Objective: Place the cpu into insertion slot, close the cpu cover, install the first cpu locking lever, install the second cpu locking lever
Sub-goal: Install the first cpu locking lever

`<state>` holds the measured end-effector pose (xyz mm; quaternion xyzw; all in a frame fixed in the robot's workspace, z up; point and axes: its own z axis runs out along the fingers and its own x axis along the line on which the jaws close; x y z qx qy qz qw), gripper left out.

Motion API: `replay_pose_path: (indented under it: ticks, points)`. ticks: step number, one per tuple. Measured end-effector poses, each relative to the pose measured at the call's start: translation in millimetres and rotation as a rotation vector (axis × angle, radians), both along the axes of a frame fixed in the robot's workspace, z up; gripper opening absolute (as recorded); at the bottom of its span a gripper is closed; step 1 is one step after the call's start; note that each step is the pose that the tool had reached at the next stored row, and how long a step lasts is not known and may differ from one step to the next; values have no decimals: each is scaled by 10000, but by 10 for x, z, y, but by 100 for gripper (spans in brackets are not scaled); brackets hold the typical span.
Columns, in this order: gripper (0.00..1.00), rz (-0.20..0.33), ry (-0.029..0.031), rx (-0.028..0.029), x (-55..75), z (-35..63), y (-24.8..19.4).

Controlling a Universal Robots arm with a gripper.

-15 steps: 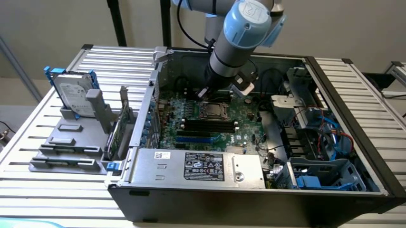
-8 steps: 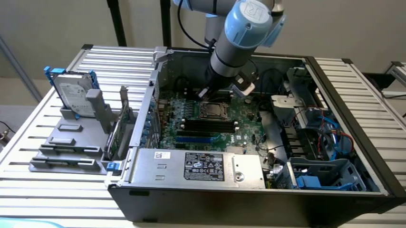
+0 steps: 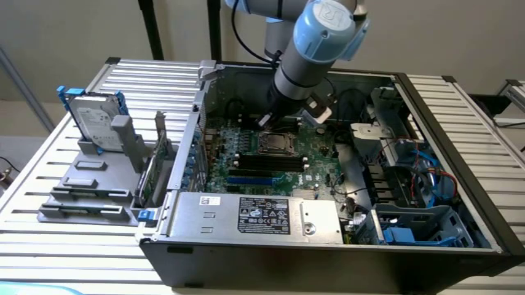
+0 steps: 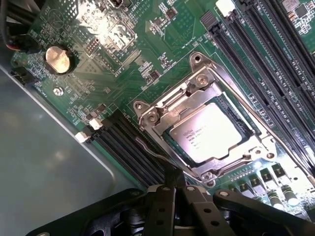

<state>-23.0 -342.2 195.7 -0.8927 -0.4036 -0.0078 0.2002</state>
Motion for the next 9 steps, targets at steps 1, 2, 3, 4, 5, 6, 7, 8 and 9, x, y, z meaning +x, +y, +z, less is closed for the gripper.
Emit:
replay_pose_path:
  ticks: [1,2,3,4,5,6,7,8,9]
  points:
    - [11,0,2,-2,5,-1,0]
    - [11,0,4,-3,10,-1,0]
    - [11,0,6,-5,17,-2,0]
    - [11,0,8,-8,23,-2,0]
    - [11,0,9,-10,29,-3,0]
    - [11,0,11,-11,35,-4,0]
    - [11,0,12,-13,41,-5,0]
    - [11,0,13,-15,46,-6,0]
    - [11,0,14,-16,53,-7,0]
